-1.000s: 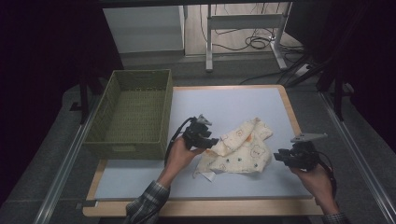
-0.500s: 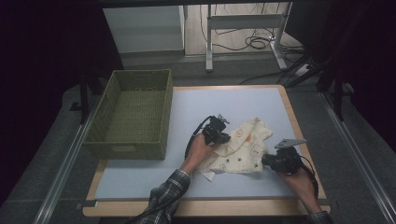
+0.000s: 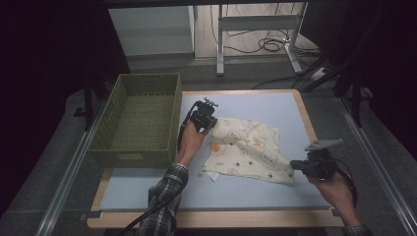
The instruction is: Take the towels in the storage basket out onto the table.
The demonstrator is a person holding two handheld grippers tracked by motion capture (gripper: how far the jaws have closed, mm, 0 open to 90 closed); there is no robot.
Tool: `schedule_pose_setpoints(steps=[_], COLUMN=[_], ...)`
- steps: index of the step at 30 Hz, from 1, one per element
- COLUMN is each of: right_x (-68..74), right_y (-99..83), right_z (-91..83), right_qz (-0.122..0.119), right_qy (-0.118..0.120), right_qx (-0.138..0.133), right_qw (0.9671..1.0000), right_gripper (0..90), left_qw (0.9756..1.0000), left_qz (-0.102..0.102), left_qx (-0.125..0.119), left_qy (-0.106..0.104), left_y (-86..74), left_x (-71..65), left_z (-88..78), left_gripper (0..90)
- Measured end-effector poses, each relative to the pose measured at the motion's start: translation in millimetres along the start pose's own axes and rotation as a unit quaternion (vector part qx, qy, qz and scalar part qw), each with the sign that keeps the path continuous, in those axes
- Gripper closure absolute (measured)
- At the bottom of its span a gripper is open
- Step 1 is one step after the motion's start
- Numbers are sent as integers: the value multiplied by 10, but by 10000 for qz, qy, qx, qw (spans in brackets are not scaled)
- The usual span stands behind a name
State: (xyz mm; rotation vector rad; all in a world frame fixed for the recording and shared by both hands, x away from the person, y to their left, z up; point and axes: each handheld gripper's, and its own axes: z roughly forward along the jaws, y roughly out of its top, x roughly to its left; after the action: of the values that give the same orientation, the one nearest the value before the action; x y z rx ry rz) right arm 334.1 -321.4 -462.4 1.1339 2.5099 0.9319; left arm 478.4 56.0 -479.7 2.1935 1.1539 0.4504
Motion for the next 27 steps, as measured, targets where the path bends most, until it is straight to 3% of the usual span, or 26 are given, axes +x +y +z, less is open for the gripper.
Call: schedule_pose_setpoints(steps=[3, 5, 7, 12, 15, 19, 22, 23, 25, 27], right_x=[-88, -145, -203, -444, -590, -726, -754, -753, -753, -775], right_y=[9, 63, 138, 356, 493, 621, 651, 652, 656, 695], right_z=[67, 103, 179, 476, 679, 961, 1091, 1146, 1161, 1184], right_qz=[133, 153, 116, 243, 390, 528, 535, 504, 469, 498], right_qy=[-23, -133, -324, -450, -526, -672, -675, -688, -757, -828], right_qx=[-150, -243, -234, -336, -380, -341, -266, -200, -292, -280], right_qw=[9998, 9995, 9991, 9981, 9971, 9958, 9959, 9962, 9956, 9949], right_gripper=[728, 684, 662, 663, 663, 662, 656, 689, 867, 886], left_qw=[9995, 9994, 9996, 9994, 9988, 9982, 9968, 9968, 9954, 9943], left_qz=[-17, -106, -142, 147, 14, -25, 20, 50, 101, 165], left_qx=[31, -79, -179, -314, -457, -459, -442, -415, -413, -429], left_qy=[299, 335, 161, -36, -151, -394, -667, -686, -856, -960], left_y=[-32, -39, -49, -203, -311, -527, -785, -844, -999, -1106], left_x=[27, 24, -22, -239, -257, -330, -414, -433, -473, -509], left_z=[48, 32, -1, -115, -183, -288, -355, -362, -382, -407], left_gripper=[569, 474, 459, 424, 408, 368, 337, 335, 332, 333])
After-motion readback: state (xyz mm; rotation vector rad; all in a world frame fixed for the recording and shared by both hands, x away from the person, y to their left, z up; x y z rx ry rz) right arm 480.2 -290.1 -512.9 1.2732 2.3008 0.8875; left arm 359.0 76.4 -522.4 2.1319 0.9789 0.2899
